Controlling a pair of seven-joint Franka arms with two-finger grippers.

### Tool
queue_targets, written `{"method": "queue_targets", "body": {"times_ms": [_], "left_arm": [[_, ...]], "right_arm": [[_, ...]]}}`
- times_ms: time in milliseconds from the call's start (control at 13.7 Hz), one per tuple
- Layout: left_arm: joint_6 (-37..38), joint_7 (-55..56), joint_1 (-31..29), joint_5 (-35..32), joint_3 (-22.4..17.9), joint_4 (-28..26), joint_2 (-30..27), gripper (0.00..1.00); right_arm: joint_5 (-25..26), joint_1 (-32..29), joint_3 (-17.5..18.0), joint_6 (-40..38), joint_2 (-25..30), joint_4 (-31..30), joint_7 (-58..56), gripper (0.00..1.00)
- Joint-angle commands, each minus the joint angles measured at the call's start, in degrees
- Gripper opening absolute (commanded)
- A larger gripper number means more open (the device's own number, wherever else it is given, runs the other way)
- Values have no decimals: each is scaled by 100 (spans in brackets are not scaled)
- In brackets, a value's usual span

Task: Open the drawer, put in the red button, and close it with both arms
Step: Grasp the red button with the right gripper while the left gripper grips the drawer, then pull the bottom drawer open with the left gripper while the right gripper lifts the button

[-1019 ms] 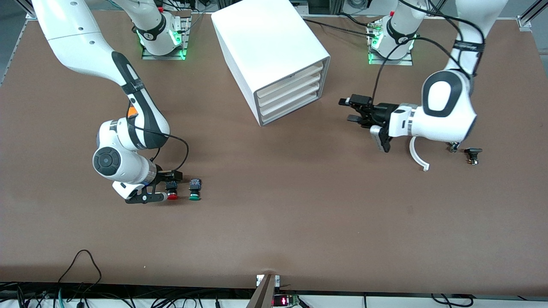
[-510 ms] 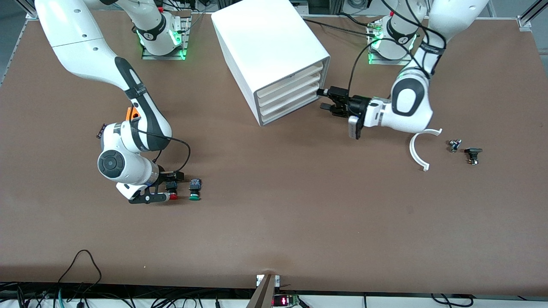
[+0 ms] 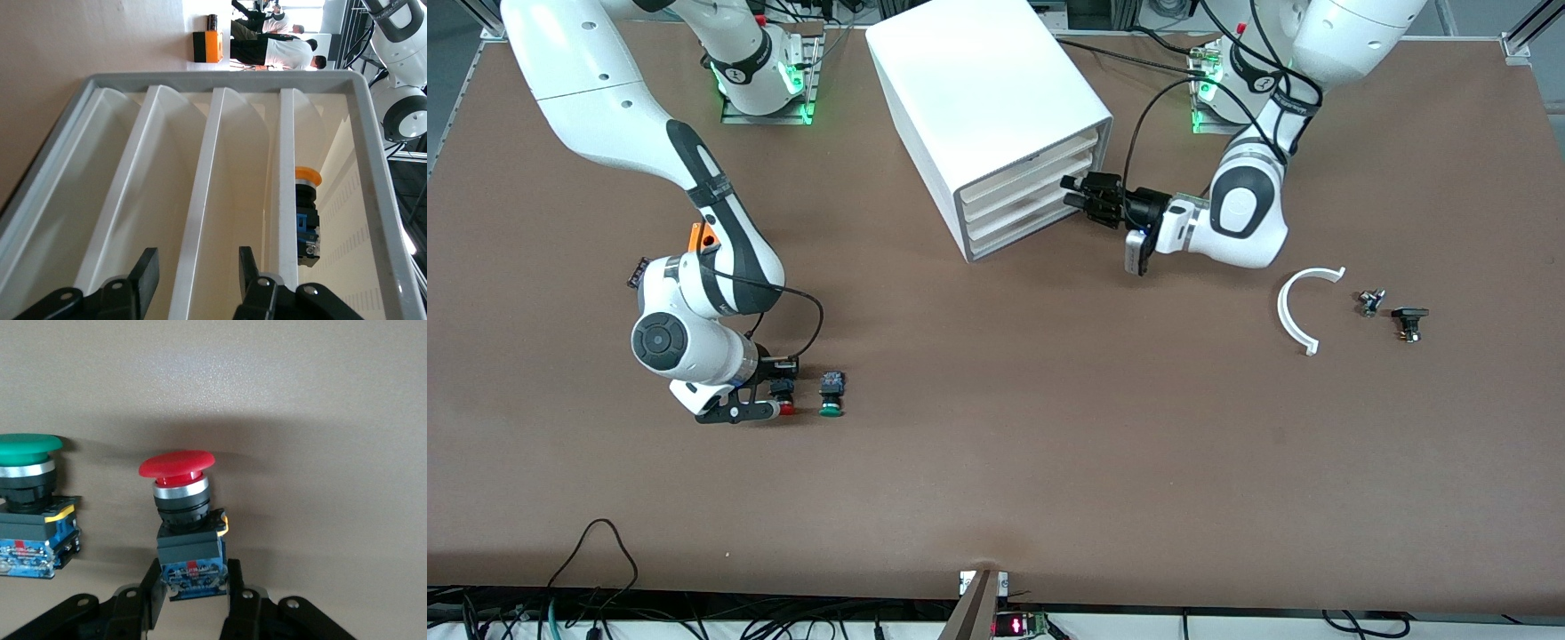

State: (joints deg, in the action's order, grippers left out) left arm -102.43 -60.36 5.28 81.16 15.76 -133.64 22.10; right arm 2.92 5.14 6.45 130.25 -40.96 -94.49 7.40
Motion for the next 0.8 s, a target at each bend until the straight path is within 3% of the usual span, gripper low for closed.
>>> {"method": "queue_targets", "body": {"times_ms": [0,364,583,728], "left_arm": [[-40,-195,-1,242,94,-153,-12,54],[-49,-309,0,259,182,-197,119,54],[-40,-643,17,260,261,-197,269,39],[-49,-644,17,260,270,-197,269,17]], "right_arm": [[51,13,14,35,53,10,-11,0],[-37,13,14,-350,79,351,41,0],[-19,57,14,-1175,44,940,383,0],[-28,171,14,-1440,53,1125,769,0]]}}
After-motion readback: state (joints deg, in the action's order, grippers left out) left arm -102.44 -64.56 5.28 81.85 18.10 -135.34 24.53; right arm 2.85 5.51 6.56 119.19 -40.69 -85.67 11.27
